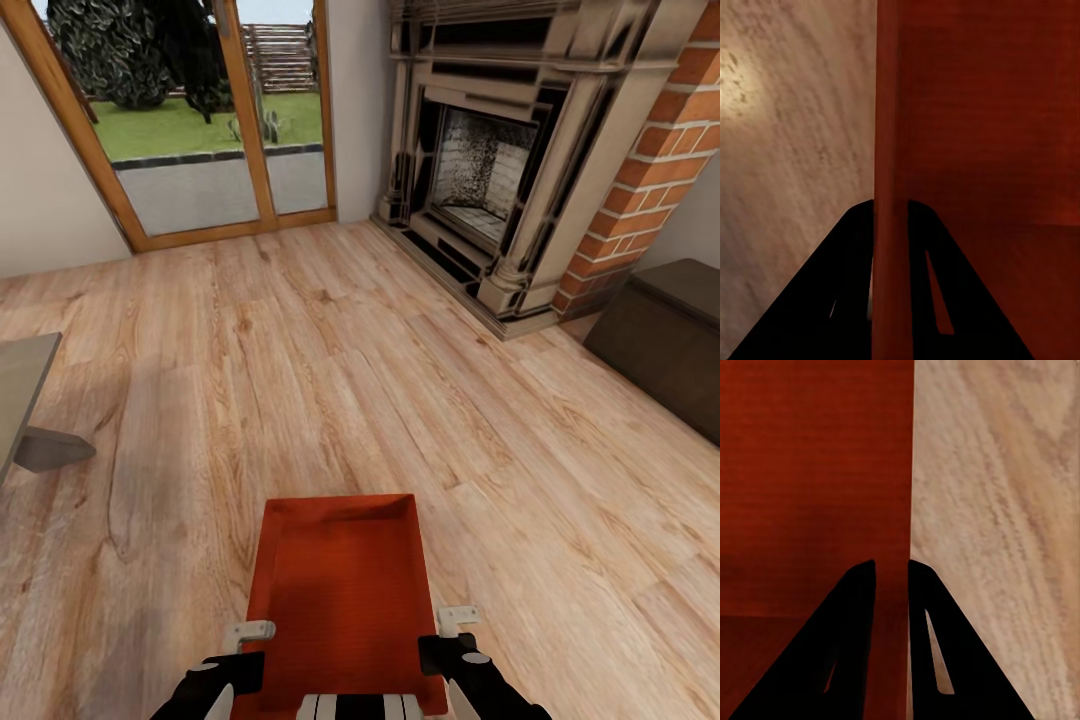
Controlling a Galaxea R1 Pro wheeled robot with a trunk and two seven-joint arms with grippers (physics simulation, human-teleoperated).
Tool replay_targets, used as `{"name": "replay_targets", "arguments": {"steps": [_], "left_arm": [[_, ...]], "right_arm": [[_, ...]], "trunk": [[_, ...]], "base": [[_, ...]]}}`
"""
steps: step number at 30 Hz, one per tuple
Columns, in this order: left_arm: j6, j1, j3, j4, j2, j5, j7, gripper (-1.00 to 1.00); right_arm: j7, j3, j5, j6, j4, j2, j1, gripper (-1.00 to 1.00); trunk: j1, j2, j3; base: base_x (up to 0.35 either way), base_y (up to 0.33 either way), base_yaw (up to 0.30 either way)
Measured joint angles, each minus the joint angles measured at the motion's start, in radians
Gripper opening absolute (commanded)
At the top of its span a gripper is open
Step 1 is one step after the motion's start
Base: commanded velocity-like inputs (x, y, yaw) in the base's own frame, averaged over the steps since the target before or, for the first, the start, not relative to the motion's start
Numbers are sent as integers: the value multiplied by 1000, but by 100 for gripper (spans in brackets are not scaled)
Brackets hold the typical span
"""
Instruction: Move the two storage containers from the living room to the garage. In the garage, place one container on the floor and stack the other container on top of it (either order is fine).
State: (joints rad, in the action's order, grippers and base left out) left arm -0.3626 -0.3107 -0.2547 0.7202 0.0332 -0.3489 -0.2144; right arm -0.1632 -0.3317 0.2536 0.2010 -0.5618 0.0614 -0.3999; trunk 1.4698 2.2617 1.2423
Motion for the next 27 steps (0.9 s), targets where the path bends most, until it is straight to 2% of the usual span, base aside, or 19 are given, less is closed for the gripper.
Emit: {"name": "replay_targets", "arguments": {"steps": [27], "left_arm": [[-1, 0, 0, 2, 0, 1, -1, -100]], "right_arm": [[0, 0, -1, 0, -1, 0, 0, -100]], "trunk": [[0, 0, -39]], "base": [[0, 0, 0]]}}
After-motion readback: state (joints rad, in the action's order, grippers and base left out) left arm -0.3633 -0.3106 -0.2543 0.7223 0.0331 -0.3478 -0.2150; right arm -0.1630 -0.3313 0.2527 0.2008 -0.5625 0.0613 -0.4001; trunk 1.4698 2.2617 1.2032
